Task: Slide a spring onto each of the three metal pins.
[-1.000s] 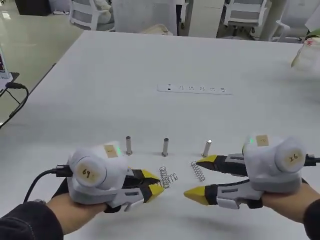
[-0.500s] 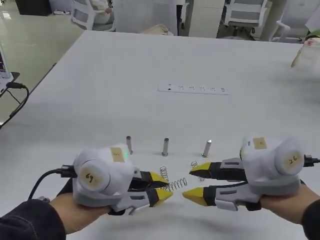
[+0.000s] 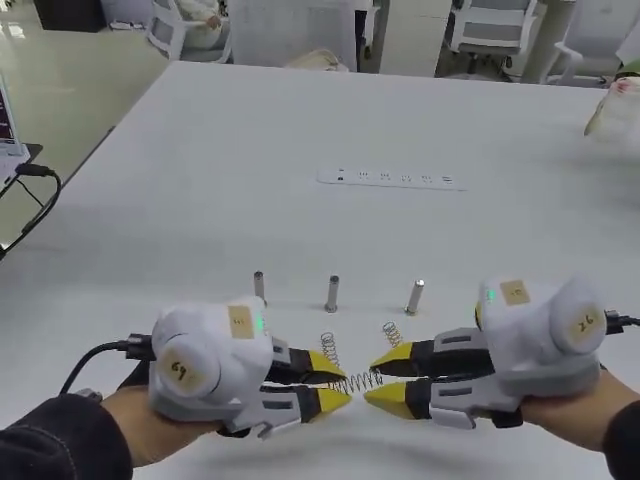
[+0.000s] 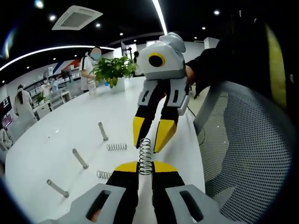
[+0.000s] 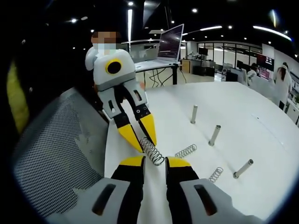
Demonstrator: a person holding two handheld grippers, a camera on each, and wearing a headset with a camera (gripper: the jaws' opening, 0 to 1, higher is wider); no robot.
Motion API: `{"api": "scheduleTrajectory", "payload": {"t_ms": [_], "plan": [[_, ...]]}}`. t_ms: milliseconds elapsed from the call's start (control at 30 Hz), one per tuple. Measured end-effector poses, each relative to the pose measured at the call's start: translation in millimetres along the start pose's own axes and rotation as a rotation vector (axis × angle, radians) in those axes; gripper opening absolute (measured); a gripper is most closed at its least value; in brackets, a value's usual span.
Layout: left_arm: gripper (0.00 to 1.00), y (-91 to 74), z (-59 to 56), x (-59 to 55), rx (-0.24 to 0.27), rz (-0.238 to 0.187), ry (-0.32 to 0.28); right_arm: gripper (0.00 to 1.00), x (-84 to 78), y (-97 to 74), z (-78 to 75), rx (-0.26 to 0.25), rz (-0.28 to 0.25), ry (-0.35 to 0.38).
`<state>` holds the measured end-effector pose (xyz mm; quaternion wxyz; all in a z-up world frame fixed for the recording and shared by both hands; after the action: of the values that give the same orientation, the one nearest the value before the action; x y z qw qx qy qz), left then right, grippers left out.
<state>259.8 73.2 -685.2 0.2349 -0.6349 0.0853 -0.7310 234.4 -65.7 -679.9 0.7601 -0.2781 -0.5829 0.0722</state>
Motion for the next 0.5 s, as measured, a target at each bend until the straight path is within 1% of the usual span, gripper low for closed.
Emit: {"api": "scheduleTrajectory", "payload": {"t_ms": [133, 300, 500], "plan": [[0.02, -0.4, -0.6, -0.3, -0.003, 0.001, 0.003, 0.11, 0.0, -0.3, 0.5, 0.003, 0.007, -0.006], [0.02, -0.5, -1.0, -1.4, -0.004, 0.0, -0.002, 0.11, 2.1, 0.0, 0.5, 0.005, 0.023, -0.012], [0.02, -0.4, 0.8, -1.1, 0.003, -0.003, 0.001, 0.1, 11.5, -1.0, 0.6, 0.009, 0.035, -0.032]]}}
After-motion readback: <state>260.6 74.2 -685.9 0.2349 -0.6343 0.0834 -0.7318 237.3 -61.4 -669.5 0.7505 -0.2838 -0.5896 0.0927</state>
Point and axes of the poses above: the centre of the closed fingertips' face, and the gripper's own axes: y roughly forward along the fingers, z roughly to its left, x roughly out of its top, the point moved 8 cm from there along -y, roughly backward along the fingers, and after that the axes turned 10 degrees about x, right-handed, at the moved point
